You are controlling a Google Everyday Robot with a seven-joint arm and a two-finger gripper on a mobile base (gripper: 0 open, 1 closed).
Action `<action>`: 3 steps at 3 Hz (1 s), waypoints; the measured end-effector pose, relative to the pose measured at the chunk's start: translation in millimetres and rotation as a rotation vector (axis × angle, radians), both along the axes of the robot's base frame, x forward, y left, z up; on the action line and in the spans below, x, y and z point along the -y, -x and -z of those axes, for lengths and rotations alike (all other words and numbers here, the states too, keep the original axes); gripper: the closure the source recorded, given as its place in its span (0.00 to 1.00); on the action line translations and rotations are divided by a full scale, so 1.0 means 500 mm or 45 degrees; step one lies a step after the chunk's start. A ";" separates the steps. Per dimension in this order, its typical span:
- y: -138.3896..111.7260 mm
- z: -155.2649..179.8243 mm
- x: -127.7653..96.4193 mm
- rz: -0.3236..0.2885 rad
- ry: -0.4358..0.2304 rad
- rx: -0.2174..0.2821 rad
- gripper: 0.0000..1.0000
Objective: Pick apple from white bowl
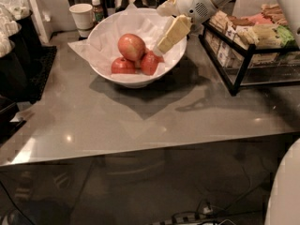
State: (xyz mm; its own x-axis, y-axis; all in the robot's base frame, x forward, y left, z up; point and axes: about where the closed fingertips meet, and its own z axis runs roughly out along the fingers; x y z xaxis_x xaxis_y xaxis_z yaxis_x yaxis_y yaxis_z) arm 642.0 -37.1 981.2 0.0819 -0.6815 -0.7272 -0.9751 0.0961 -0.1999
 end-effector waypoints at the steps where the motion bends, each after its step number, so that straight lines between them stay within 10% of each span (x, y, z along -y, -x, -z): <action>1: -0.007 0.017 -0.010 0.000 -0.015 -0.013 0.13; 3: -0.040 0.073 -0.070 -0.077 -0.013 -0.091 0.12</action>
Offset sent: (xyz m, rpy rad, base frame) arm 0.0212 0.0310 -0.0355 0.0049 0.0701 0.0553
